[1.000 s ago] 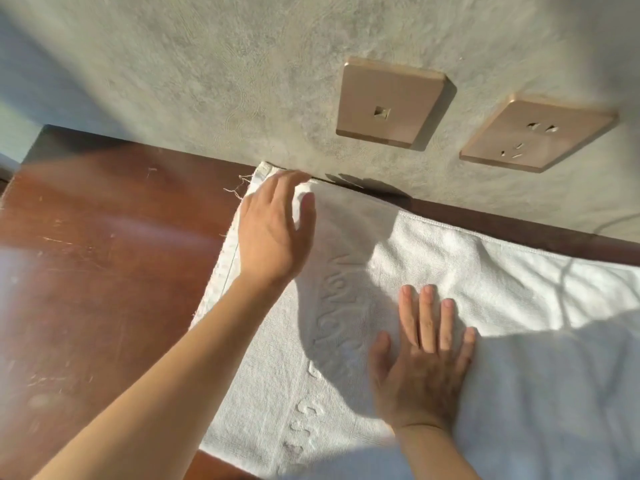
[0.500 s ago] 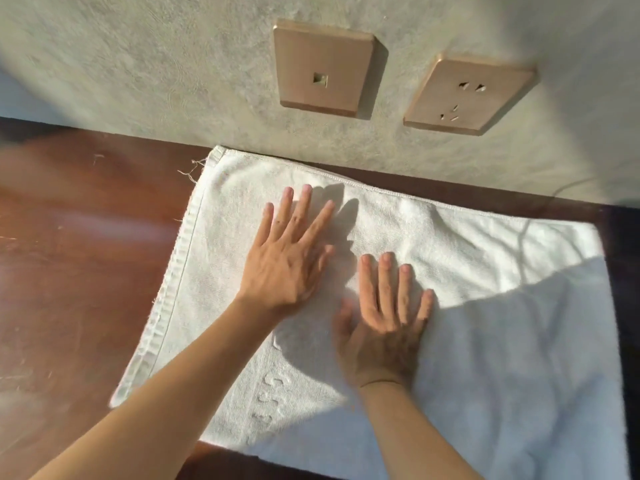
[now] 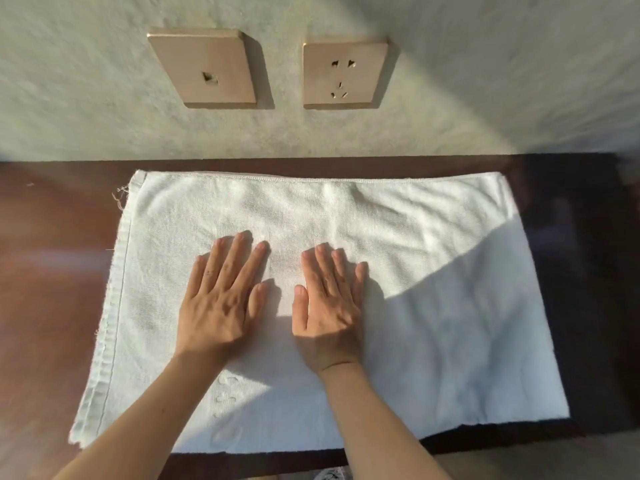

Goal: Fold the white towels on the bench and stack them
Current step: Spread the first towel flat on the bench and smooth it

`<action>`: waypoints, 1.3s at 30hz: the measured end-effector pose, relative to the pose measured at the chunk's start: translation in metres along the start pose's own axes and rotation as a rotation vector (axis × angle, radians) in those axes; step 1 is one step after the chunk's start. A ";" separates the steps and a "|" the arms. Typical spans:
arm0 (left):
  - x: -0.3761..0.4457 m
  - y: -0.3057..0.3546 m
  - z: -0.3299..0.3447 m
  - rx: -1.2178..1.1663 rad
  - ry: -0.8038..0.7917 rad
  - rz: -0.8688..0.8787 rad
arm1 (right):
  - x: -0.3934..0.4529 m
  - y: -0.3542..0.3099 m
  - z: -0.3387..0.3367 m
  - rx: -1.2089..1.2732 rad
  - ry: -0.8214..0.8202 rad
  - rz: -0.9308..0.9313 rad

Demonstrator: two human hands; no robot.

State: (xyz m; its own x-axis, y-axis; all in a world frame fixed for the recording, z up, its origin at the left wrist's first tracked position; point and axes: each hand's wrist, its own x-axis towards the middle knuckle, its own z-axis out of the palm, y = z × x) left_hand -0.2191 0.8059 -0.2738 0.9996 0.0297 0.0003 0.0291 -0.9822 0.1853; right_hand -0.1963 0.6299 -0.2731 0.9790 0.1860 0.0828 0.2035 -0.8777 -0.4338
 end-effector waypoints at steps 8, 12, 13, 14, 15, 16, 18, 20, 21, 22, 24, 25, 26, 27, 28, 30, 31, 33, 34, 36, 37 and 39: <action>-0.043 -0.015 -0.020 -0.052 -0.066 -0.119 | -0.012 0.004 -0.022 0.312 -0.038 -0.065; -0.001 0.047 -0.015 -0.134 -0.021 0.031 | 0.012 0.044 -0.032 -0.012 0.040 0.036; 0.013 0.063 -0.013 -0.140 -0.034 0.019 | 0.016 0.048 -0.032 -0.061 0.017 0.049; 0.024 0.075 -0.009 -0.124 -0.054 -0.013 | 0.018 0.051 -0.031 -0.094 -0.002 0.044; 0.032 0.082 -0.004 -0.092 -0.075 -0.045 | 0.020 0.052 -0.030 -0.106 -0.018 0.038; 0.037 0.084 0.001 -0.059 -0.088 -0.064 | 0.021 0.054 -0.030 -0.101 -0.029 0.041; 0.039 0.081 0.008 -0.028 -0.078 -0.066 | 0.031 0.054 -0.030 -0.055 -0.002 0.038; 0.039 0.078 0.011 -0.010 -0.077 -0.052 | 0.048 0.051 -0.029 -0.029 0.028 -0.024; 0.038 0.078 0.012 -0.006 -0.079 -0.051 | 0.057 0.049 -0.028 -0.039 -0.011 -0.077; 0.038 0.077 0.013 -0.005 -0.074 -0.053 | 0.066 0.047 -0.026 -0.065 -0.078 -0.136; 0.039 0.077 0.014 -0.007 -0.053 -0.051 | 0.079 0.049 -0.021 -0.126 -0.180 -0.214; 0.039 0.076 0.014 -0.009 -0.045 -0.049 | 0.083 0.053 -0.020 -0.147 -0.188 -0.222; 0.038 0.075 0.013 -0.013 -0.040 -0.049 | 0.086 0.058 -0.020 -0.166 -0.182 -0.226; 0.039 0.075 0.013 -0.015 -0.038 -0.048 | 0.089 0.063 -0.021 -0.192 -0.177 -0.234; 0.039 0.074 0.013 -0.016 -0.037 -0.043 | 0.092 0.068 -0.021 -0.224 -0.179 -0.243; 0.041 0.074 0.013 -0.018 -0.051 -0.034 | 0.097 0.077 -0.022 -0.269 -0.181 -0.238; 0.041 0.075 0.013 -0.022 -0.060 -0.031 | 0.100 0.082 -0.024 -0.283 -0.171 -0.216; 0.040 0.074 0.013 -0.025 -0.063 -0.028 | 0.110 0.098 -0.030 -0.317 -0.140 -0.149; 0.040 0.074 0.014 -0.024 -0.061 -0.029 | 0.116 0.108 -0.034 -0.335 -0.132 -0.107; 0.040 0.073 0.015 -0.017 -0.053 -0.026 | 0.127 0.126 -0.043 -0.338 -0.135 -0.015; 0.040 0.073 0.016 -0.014 -0.049 -0.021 | 0.132 0.131 -0.046 -0.333 -0.148 0.023; 0.041 0.072 0.017 -0.009 -0.048 -0.019 | 0.137 0.133 -0.048 -0.332 -0.182 0.058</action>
State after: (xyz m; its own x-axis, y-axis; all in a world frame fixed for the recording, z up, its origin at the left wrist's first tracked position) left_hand -0.1756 0.7331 -0.2767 0.9980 0.0390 -0.0506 0.0481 -0.9799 0.1938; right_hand -0.0343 0.5172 -0.2763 0.9777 0.1811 -0.1066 0.1686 -0.9787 -0.1168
